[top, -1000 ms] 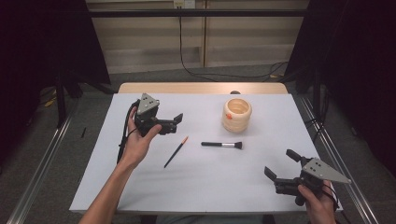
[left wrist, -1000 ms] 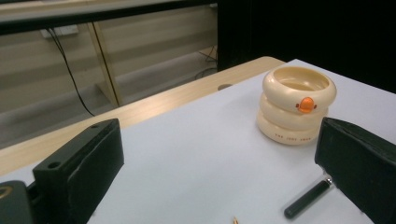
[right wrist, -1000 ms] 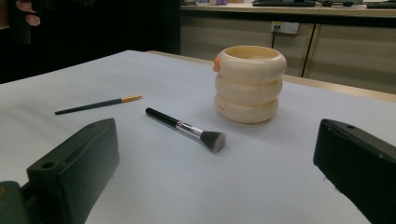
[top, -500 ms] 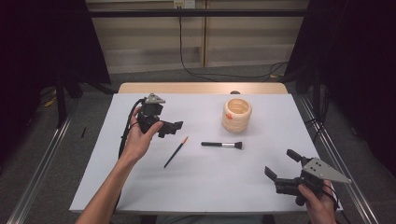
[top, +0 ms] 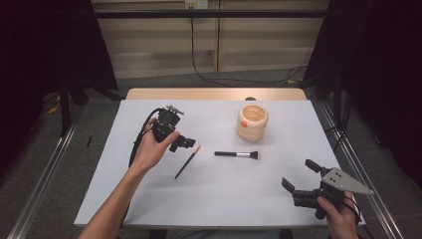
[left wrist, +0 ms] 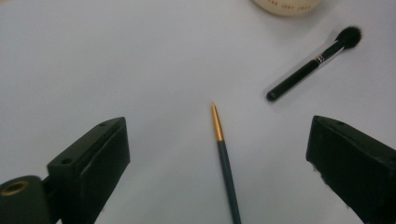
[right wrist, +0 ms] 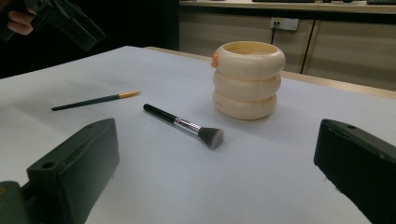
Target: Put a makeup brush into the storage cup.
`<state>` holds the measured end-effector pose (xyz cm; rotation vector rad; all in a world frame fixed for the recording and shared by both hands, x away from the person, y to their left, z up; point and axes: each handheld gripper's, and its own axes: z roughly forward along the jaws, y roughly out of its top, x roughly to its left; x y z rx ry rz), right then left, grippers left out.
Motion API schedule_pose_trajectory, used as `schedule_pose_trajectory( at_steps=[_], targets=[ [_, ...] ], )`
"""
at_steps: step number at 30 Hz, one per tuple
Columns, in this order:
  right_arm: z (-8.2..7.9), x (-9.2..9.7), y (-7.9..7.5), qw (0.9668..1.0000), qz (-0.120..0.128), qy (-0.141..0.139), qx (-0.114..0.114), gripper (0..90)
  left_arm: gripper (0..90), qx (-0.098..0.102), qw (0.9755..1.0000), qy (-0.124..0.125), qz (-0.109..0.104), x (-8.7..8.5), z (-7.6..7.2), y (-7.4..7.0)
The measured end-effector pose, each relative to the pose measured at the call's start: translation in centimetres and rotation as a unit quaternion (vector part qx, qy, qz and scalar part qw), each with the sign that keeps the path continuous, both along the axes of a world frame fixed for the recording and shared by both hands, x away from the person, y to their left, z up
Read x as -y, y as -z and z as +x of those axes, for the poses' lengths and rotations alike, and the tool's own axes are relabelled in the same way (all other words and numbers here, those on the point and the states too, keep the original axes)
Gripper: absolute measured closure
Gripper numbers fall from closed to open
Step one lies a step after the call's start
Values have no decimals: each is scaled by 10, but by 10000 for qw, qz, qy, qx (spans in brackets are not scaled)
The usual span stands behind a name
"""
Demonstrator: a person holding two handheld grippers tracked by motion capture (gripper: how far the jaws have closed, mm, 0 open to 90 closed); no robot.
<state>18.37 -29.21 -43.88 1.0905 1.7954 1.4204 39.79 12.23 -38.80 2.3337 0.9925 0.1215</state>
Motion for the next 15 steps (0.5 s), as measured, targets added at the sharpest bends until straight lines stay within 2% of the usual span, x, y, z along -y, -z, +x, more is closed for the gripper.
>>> schedule_pose_trajectory(
  at_steps=[2, 4, 7, 9, 12, 15],
  targets=[
    [0, 0, 0, 10000, -6, 4, -17, 0, 83, -203, 9997, 1, 160, 1, 3, 4],
    [0, 0, 0, 10000, -11, -5, -21, 0, 84, -392, 9990, -79, 185, 2, 4, 7],
    [0, 0, 0, 10000, -13, -14, -35, 0, 100, -535, 9981, -94, 278, 2, 5, 10],
    [1, 0, 0, 10000, -16, -18, -47, 0, 130, -663, 9973, -74, 319, 3, 6, 12],
    [1, -1, 0, 10000, 2, -7, -72, 0, 126, -915, 9950, 40, 390, 3, 7, 15],
    [0, -1, 0, 10000, -16, -17, -73, 0, 123, -923, 9936, 60, 645, 5, 5, 18]
  ],
)
